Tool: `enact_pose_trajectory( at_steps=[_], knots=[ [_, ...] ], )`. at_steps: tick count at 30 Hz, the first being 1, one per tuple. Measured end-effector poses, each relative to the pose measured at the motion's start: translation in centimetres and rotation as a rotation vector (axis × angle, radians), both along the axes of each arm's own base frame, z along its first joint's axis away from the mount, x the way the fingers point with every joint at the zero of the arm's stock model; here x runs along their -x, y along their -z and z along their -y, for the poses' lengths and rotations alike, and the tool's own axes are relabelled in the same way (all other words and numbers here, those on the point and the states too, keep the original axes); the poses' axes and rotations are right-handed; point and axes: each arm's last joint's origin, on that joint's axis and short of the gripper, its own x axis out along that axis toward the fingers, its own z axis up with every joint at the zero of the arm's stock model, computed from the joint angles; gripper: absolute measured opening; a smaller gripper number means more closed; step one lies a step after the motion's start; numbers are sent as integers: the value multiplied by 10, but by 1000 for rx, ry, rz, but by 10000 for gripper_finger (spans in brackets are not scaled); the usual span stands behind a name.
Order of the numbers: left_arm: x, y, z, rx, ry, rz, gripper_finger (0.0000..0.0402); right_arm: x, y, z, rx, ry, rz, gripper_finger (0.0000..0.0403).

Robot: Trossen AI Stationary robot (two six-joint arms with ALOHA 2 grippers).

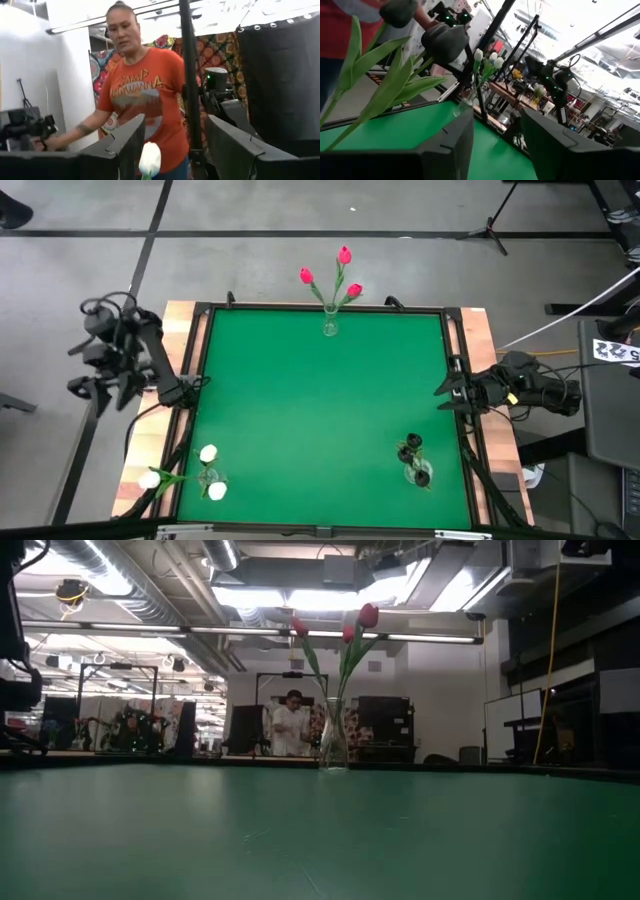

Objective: Sort flowers into vase by color
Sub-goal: Return to Home Position

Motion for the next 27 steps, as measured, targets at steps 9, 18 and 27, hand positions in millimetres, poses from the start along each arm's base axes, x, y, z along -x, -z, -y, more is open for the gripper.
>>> enact_pose_trajectory(
  at_steps=[9,18,27],
  knots=[
    [-28,47,45,53,2,2,203,0,0,0,-4,2,0,166],
    [-46,96,70,122,-67,-12,203,-3,7,0,-3,2,-34,166],
    [-53,132,79,193,-111,-30,203,-7,16,0,-4,1,-58,166]
  ],
)
